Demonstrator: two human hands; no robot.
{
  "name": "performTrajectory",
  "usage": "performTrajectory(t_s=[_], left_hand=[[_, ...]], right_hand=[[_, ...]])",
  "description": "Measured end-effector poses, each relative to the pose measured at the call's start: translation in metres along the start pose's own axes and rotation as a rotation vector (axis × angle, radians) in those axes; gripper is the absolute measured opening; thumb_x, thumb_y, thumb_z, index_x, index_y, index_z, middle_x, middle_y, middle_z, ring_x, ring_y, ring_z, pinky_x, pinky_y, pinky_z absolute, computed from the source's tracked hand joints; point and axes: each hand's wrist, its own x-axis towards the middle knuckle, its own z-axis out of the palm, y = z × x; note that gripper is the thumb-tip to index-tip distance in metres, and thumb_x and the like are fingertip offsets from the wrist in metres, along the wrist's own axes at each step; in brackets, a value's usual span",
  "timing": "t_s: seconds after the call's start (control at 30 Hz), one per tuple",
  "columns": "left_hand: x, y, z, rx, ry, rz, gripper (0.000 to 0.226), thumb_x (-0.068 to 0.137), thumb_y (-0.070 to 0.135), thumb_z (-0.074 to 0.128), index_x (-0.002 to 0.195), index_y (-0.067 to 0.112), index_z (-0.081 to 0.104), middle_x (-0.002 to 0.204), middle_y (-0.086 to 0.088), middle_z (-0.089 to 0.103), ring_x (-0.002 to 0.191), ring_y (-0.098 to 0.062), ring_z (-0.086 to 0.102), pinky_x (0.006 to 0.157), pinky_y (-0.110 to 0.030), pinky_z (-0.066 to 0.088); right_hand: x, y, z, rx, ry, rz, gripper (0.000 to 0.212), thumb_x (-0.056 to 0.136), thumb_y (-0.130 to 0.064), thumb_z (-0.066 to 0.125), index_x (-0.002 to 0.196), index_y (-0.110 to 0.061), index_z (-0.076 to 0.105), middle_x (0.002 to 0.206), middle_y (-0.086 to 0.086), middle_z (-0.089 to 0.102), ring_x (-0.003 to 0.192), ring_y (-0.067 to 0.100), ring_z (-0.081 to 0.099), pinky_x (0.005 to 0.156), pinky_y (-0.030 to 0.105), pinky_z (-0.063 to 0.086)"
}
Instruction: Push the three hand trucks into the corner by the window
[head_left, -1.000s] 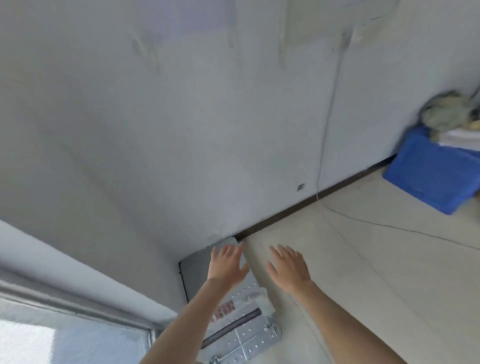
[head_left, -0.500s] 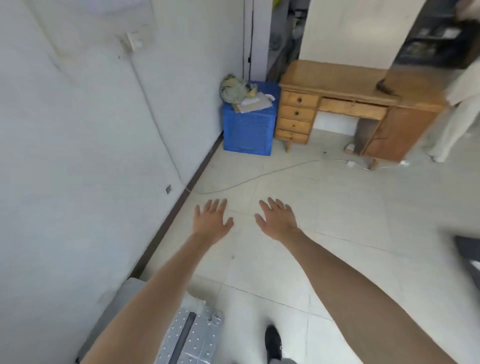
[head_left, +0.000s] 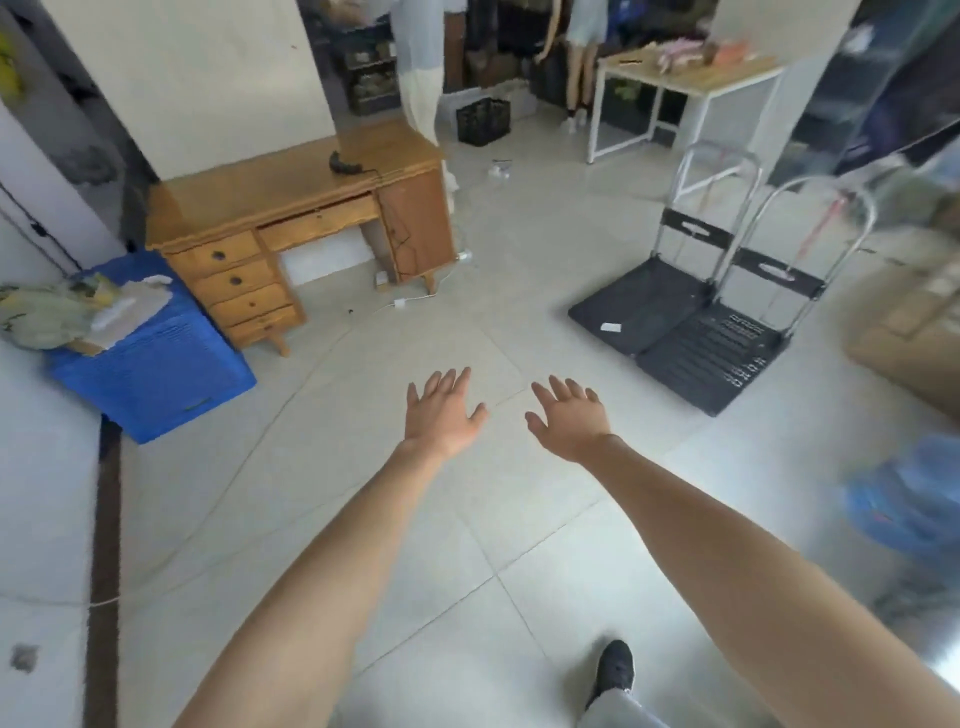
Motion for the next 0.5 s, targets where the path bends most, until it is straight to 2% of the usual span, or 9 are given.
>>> performTrajectory(t_s=[0.17,0.27,0.4,0.5], left_hand=[[0.072,0.134,0.015,0.049,-0.031,0.178,0.066,0.097,0.049,0.039,0.155,0.024,0.019,0.161,-0.001,0.024,0.148,-0.021,0.017,0.118,-0.052,0.013],[0.113,0.196,0.028,0.031,-0.041,0.203,0.066,0.097,0.049,0.039,0.155,0.022,0.021,0.160,-0.001,0.026,0.148,-0.022,0.019,0.118,-0.053,0.015],[0.151,0.257,0.051,-0.016,-0.101,0.191,0.066,0.096,0.049,0.040,0.154,0.020,0.022,0.159,-0.002,0.028,0.146,-0.023,0.021,0.117,-0.054,0.017],[0.177,0.299,0.066,0.005,-0.130,0.248,0.066,0.096,0.049,0.038,0.154,0.020,0.021,0.159,-0.002,0.027,0.146,-0.023,0.020,0.116,-0.055,0.016]], right_hand=[[0.001,0.147,-0.021,0.014,0.025,0.183,0.057,0.099,-0.049,0.032,0.148,-0.020,0.029,0.158,0.009,0.027,0.142,0.033,0.024,0.115,0.050,0.022],[0.010,0.221,-0.028,0.021,0.029,0.279,0.057,0.098,-0.051,0.033,0.147,-0.021,0.031,0.157,0.010,0.029,0.141,0.035,0.027,0.114,0.052,0.024],[0.021,0.291,-0.033,0.038,0.025,0.359,0.060,0.097,-0.054,0.032,0.149,-0.023,0.029,0.160,0.009,0.024,0.144,0.036,0.025,0.115,0.055,0.024],[0.022,0.334,-0.033,0.050,0.046,0.401,0.061,0.098,-0.053,0.033,0.151,-0.024,0.026,0.162,0.009,0.020,0.144,0.035,0.023,0.115,0.055,0.024]])
